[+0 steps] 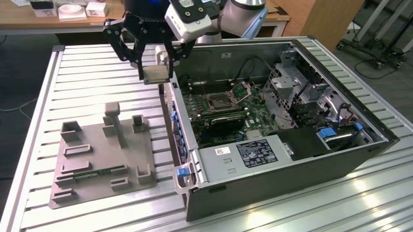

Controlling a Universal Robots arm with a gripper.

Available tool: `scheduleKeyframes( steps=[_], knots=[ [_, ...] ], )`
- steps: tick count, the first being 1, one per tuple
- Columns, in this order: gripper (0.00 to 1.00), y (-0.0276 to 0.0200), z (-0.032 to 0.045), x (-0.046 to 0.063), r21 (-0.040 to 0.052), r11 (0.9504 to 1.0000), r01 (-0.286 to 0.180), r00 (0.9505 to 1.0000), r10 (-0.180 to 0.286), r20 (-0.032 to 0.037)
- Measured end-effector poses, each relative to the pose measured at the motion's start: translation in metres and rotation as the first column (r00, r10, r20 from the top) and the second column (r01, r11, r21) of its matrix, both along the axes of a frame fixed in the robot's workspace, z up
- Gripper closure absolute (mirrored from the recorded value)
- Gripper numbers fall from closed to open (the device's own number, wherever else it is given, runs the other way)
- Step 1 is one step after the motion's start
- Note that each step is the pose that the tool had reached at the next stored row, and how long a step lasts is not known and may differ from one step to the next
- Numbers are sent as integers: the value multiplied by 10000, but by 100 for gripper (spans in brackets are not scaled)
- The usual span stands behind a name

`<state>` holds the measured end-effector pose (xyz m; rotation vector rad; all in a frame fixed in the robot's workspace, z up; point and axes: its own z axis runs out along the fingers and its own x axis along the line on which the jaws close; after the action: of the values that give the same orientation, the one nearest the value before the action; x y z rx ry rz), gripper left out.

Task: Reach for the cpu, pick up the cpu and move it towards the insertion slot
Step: 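Pick up the cpu and move it towards the insertion slot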

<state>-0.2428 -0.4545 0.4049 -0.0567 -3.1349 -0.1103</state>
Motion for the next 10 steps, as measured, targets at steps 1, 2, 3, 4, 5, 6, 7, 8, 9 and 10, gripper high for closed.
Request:
scheduleKeyframes(
  steps=[1, 2, 3, 4, 5, 6, 7, 8, 9, 10],
  knots=[
    [46, 0, 0, 13, 0, 10000, 0, 10000, 0, 0],
    [46, 0, 0, 25, 1, 10000, 0, 10000, 0, 0],
    [46, 0, 0, 38, 0, 10000, 0, 10000, 0, 0],
    [46, 0, 0, 50, 0, 10000, 0, 10000, 0, 0],
    [46, 0, 0, 63, 0, 10000, 0, 10000, 0, -1],
    [46, 0, -1, 76, 1, 10000, 0, 10000, 0, 1],
    [46, 0, 0, 91, 0, 10000, 0, 10000, 0, 0],
    [46, 0, 0, 117, 0, 10000, 1, 10000, -1, 0],
    [46, 0, 0, 130, 0, 10000, 1, 10000, -1, 0],
    [46, 0, 0, 143, 0, 10000, 1, 10000, -1, 0]
  ],
)
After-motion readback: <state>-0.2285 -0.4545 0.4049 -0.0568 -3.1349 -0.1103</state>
